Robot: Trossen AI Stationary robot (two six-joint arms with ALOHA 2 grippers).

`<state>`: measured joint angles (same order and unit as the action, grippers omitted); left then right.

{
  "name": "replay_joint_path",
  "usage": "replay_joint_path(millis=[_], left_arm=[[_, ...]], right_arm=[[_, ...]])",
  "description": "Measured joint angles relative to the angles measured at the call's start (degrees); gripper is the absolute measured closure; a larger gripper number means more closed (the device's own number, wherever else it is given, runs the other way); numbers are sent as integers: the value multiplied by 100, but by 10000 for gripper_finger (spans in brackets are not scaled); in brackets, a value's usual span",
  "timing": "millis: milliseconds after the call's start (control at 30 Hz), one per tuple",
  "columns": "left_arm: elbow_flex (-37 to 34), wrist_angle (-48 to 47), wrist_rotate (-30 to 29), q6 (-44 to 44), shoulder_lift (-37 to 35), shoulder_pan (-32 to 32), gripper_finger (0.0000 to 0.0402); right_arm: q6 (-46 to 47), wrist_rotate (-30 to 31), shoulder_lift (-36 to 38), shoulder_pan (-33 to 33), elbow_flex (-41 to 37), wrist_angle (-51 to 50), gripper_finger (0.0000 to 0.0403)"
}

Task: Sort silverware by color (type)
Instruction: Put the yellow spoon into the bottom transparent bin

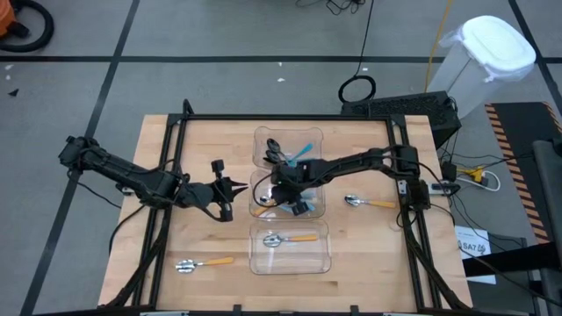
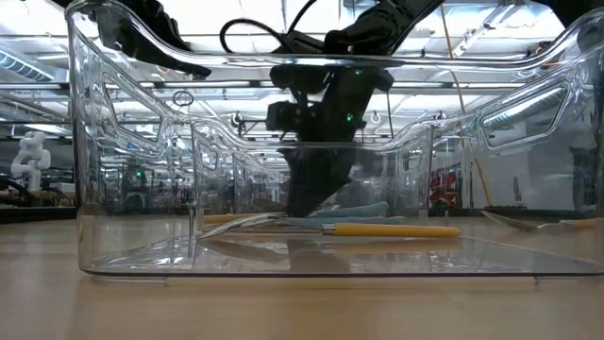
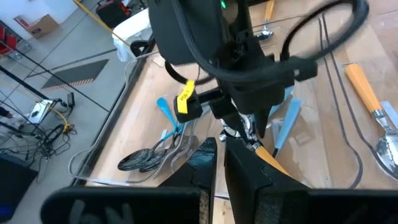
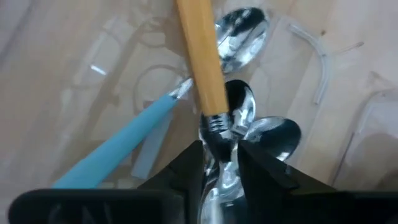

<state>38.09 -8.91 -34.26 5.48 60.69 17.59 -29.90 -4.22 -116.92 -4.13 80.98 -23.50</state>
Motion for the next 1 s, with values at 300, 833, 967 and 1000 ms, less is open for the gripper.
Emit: replay_joint_path(millis=[300,833,967,1000], left_arm=[[0,-2,-2,4,0,0,367],[0,-26,-2,-24,0,0,367],[0,-28,-2,-44,0,0,367],[0,-28,-2,-44,0,0,367]], right_arm=[[-159,266,-101,-23,10,-22,370],[-227,307,189,-30,-23,-161,389],[-227,311,426,-30,-19,-151,390],[-227,311,475,-30,-18,-158,390]])
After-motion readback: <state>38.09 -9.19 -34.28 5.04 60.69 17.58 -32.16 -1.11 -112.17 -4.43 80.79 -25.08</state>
